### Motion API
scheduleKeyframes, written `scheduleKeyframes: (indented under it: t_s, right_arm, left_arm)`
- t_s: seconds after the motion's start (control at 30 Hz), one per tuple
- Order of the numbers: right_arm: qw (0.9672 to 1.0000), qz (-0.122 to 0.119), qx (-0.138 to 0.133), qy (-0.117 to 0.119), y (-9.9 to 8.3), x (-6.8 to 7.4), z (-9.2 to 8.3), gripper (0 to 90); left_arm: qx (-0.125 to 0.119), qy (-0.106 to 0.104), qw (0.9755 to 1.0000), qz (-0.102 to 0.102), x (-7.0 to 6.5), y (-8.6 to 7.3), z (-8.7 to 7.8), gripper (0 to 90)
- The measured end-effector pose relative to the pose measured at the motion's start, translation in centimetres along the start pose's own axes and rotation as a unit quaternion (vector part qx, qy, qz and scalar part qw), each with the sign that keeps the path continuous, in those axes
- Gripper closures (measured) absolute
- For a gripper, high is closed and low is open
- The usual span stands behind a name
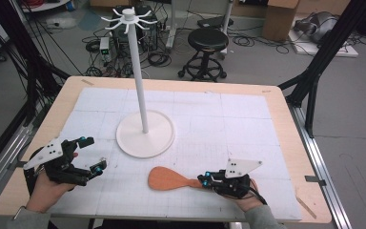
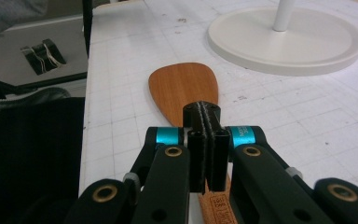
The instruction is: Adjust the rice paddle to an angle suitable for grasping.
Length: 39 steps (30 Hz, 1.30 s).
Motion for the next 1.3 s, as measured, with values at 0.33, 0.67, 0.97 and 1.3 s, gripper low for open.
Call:
scheduleKeyframes:
  t_s: [0.33, 0.67, 0.97, 1.3]
  right_arm:
    - [0.9994, 0.009, 0.022, 0.027, -0.8, 0.3, 1.0, 89.5]
    - [0.9974, 0.015, 0.053, 0.046, -1.6, 0.6, 2.1, 89.4]
    - [0.9969, 0.018, 0.063, 0.045, -1.8, 0.4, 2.4, 89.5]
    - [0.9923, 0.020, 0.115, 0.039, -2.1, 0.4, 3.4, 89.5]
  left_arm:
    - [0.006, -0.001, 1.0000, -0.002, 0.0, -0.2, 0.1, 1.8]
    - [0.006, 0.001, 1.0000, -0.002, 0.0, -0.2, 0.1, 1.8]
    - [0.012, 0.001, 0.9999, 0.001, 0.0, -0.4, 0.2, 1.8]
    - [0.014, 0.001, 0.9999, 0.000, 0.0, -0.5, 0.3, 1.8]
Point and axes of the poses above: each handheld gripper's, and its own axes: z roughly forward along the jaws, y roughly out of its top, x roughly to its left, the point moved 5 cm from there along z, roughly forward along the jaws, and after that the axes turned 1 degree about y, right-handed, at the moved point
